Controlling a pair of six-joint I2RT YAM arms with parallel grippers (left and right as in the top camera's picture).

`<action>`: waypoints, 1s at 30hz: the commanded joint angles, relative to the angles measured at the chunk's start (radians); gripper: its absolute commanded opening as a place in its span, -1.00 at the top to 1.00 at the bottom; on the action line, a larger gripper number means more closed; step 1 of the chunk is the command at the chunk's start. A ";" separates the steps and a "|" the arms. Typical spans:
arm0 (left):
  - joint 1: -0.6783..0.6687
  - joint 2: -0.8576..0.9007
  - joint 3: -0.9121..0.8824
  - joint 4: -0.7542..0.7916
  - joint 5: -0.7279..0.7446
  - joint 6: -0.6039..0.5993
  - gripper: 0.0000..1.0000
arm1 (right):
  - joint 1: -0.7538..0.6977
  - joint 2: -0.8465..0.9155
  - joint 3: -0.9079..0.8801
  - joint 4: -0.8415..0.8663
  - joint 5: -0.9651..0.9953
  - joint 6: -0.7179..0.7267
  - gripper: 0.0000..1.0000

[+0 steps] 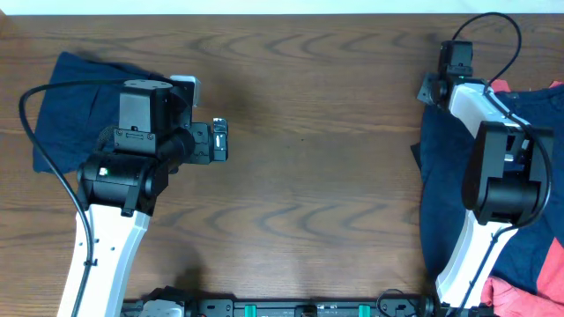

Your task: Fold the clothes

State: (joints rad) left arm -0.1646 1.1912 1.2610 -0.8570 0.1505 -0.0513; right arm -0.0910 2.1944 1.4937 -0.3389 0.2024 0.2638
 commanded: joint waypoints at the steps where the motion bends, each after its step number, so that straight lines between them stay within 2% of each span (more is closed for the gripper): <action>1: 0.005 -0.001 0.019 -0.002 0.003 0.012 -0.96 | -0.011 0.025 0.012 -0.028 0.034 -0.041 0.60; 3: 0.005 -0.001 0.019 -0.002 0.003 0.012 -0.96 | -0.023 0.017 0.013 -0.053 0.037 -0.041 0.95; 4: 0.005 -0.001 0.019 -0.002 0.003 0.012 -0.96 | -0.031 0.007 0.013 -0.063 0.037 -0.040 0.98; 14: 0.005 -0.003 0.019 -0.002 0.003 0.012 -0.96 | -0.191 -0.271 0.032 -0.037 0.017 -0.045 0.98; 19: 0.005 -0.003 0.019 0.003 0.003 0.012 -0.96 | -0.241 -0.421 0.080 -0.012 -0.180 -0.065 0.97; 25: 0.005 -0.015 0.021 0.010 0.002 0.012 -0.96 | -0.122 -0.575 0.131 -0.016 -0.393 -0.166 0.68; 30: 0.012 -0.063 0.048 0.015 -0.013 0.008 -0.96 | 0.162 -0.627 0.131 -0.095 -0.439 -0.213 0.58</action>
State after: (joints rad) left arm -0.1631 1.1728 1.2617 -0.8471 0.1501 -0.0513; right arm -0.0872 1.5921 1.6058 -0.4065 -0.1085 0.1127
